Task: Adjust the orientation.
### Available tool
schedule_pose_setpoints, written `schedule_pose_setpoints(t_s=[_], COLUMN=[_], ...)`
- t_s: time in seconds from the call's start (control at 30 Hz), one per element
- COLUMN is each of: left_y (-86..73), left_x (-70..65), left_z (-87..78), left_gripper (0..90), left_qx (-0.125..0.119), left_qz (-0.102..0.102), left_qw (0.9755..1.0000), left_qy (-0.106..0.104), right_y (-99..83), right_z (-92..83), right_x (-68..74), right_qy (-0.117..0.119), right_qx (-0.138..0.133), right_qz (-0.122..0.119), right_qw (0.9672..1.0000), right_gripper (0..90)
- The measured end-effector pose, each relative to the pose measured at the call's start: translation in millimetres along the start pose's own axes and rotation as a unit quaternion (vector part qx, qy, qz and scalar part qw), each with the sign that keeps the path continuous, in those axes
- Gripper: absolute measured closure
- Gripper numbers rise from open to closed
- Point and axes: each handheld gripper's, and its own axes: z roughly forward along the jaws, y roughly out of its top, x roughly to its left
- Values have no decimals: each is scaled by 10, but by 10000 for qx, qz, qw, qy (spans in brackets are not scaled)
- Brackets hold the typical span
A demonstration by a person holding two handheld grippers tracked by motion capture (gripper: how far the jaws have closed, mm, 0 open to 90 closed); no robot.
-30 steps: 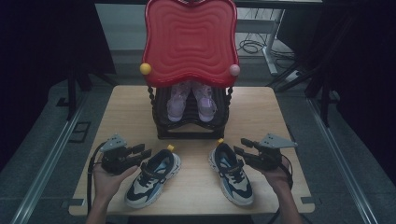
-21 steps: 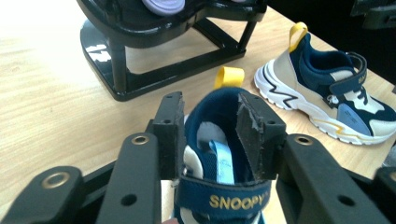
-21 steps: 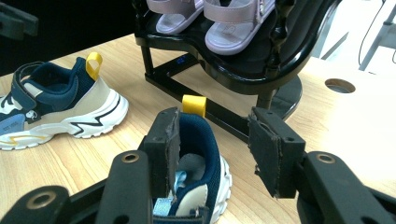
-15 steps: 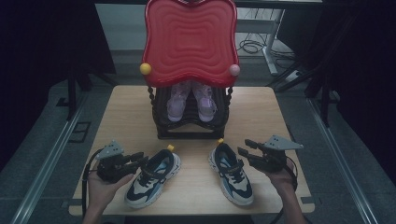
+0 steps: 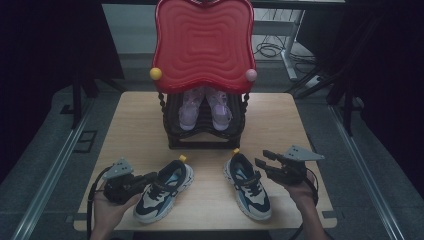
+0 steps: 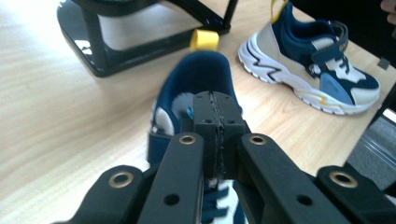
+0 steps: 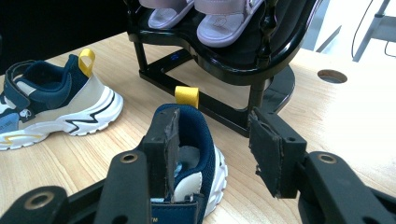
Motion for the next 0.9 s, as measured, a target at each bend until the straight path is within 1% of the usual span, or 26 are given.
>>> schedule_pose_setpoints(t_s=[0.1,0.17,0.27,0.37,0.5,0.63,0.7,0.8,0.87,0.9], left_y=[-68,-119,-185,-224,-288,-342,-364,-395,-416,-426], left_x=[-31,-44,-76,-111,-166,-192,-212,-244,-246,-244], left_z=[28,35,39,58,135,212,254,317,348,359], left_gripper=[898,899,899,900,899,900,900,900,900,900], left_qx=[171,254,282,335,500,630,708,859,921,930], left_qz=[37,23,-44,-56,-60,-79,-79,-13,-15,-51], left_qw=[9998,9997,9995,9993,9982,9971,9965,9955,9950,9948], left_qy=[-9,-34,-115,-184,-336,-417,-441,-399,-378,-408], right_y=[-8,-13,-18,-22,-31,-39,-42,-47,-52,-54], right_z=[-3,-5,-5,4,23,34,36,38,41,42], right_x=[-4,-11,-17,-16,-12,-13,-18,-23,-29,-30], right_qy=[-13,-10,-2,-4,8,17,16,14,5,5], right_qx=[4,-11,-28,-17,3,20,9,11,14,21], right_qz=[23,42,73,89,99,130,141,170,167,177], right_qw=[10000,10000,10000,10000,10000,9999,9999,9999,9999,9998], right_gripper=[527,526,527,527,527,527,527,527,527,527])
